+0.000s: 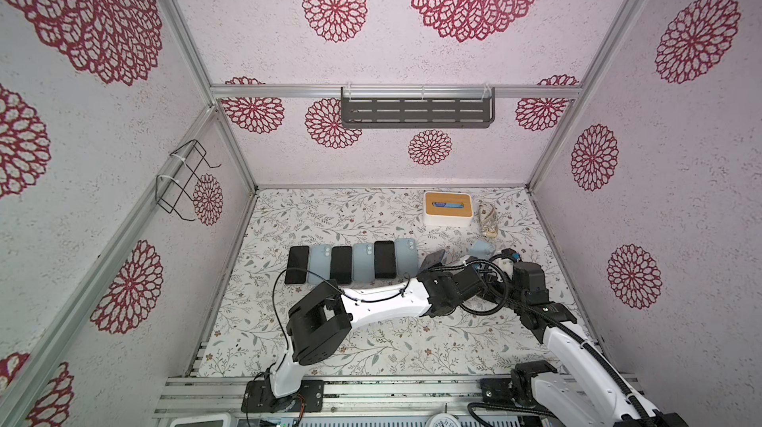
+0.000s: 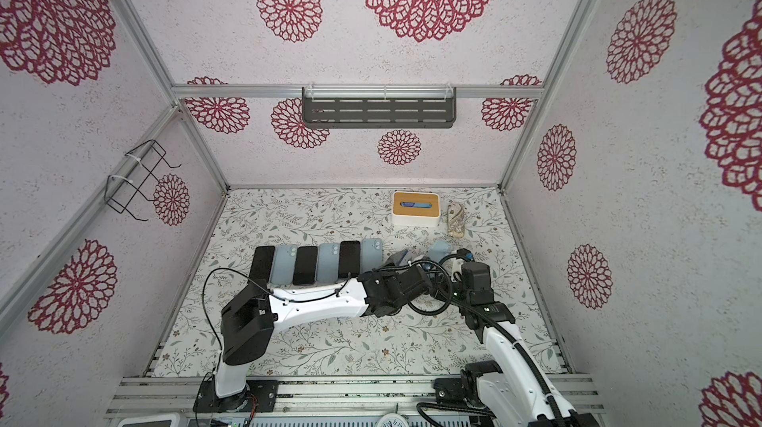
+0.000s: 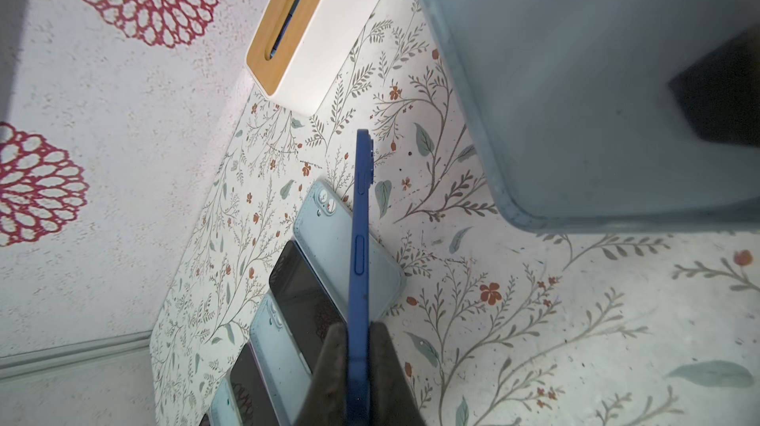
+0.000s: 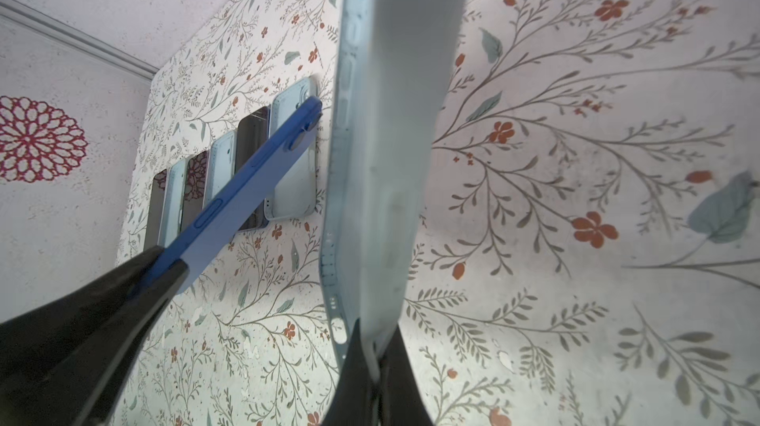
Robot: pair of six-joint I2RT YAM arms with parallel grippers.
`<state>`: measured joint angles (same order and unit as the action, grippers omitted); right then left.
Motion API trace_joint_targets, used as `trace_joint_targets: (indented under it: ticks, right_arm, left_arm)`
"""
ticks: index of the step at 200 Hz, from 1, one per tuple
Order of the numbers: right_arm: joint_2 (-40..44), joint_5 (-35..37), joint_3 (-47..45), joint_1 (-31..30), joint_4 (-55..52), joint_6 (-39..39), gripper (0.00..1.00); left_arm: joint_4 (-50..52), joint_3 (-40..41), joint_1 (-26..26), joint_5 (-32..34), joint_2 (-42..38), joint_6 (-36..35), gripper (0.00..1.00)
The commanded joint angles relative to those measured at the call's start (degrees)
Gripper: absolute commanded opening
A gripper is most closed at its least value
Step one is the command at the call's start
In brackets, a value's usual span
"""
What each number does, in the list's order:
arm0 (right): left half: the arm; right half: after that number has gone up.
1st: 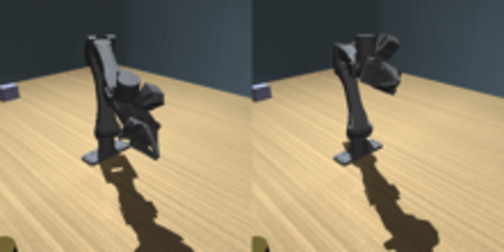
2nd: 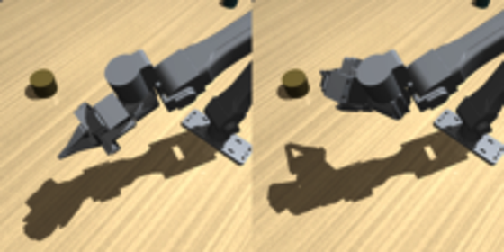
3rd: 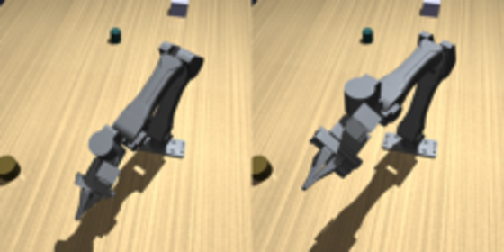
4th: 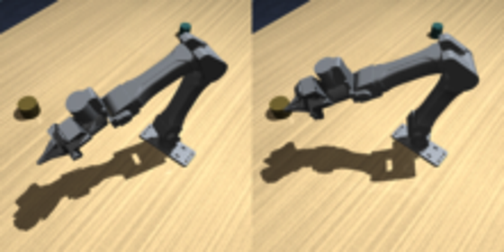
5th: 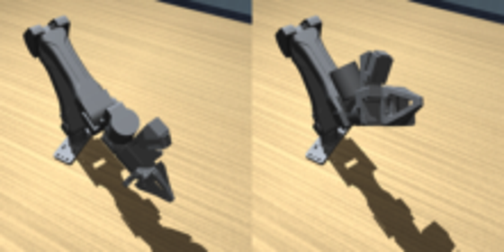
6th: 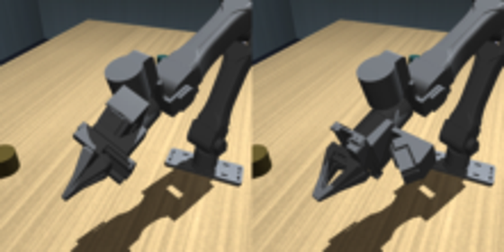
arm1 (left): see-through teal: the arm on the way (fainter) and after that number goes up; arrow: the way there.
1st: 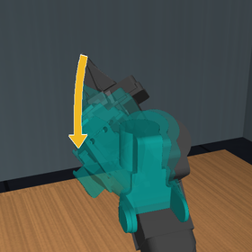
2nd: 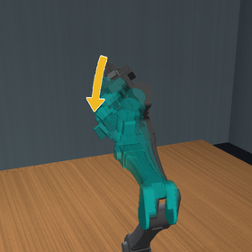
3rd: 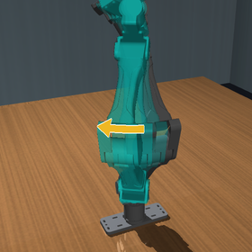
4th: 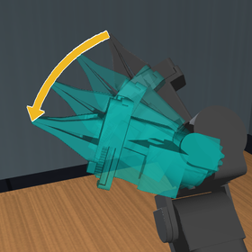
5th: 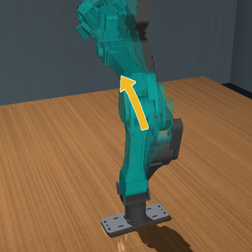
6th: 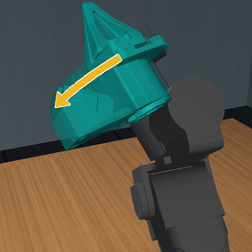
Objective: Take the phone out of the phone case
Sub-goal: Place the phone at the center of the table.
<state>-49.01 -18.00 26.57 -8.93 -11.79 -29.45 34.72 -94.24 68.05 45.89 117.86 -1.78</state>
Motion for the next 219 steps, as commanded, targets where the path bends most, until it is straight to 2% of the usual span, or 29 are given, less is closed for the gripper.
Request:
trace_joint_targets:
  ticks: [1,54,82,128,158,177,196,219]
  right_arm:
    - [0.0,-0.3,2.8,1.7,-2.9,3.8,0.00]
    - [-1.6,-4.0,4.2,6.5,-2.5,5.0,0.00]
    - [-3.2,-4.2,4.9,8.7,-3.4,6.9,0.00]
    - [-4.0,-6.6,3.9,11.4,-1.9,6.8,0.00]
    - [-4.6,-7.1,3.3,12.2,-0.3,5.9,0.00]
    - [-5.4,-7.4,3.0,12.3,0.9,5.4,0.00]
    - [-6.0,-7.6,2.7,12.4,1.9,5.0,0.00]
    - [-6.7,-6.9,2.6,12.6,2.1,5.2,0.00]
  left_arm:
    - [5.9,-6.3,-1.0,4.0,3.7,0.6,0.00]
    - [14.6,-17.4,-1.8,6.5,13.7,1.2,0.00]
    - [23.5,-25.6,-1.8,8.2,19.4,2.6,0.00]
    - [32.3,-35.3,-2.6,8.9,28.5,4.0,0.00]
    - [33.6,-37.7,-2.5,8.7,31.3,3.4,0.00]
    - [31.9,-37.7,-2.4,7.6,31.7,2.8,0.15]
    - [30.3,-38.0,-2.0,7.1,31.7,2.2,0.25]
    - [28.6,-39.1,-1.7,5.7,32.2,2.1,0.28]
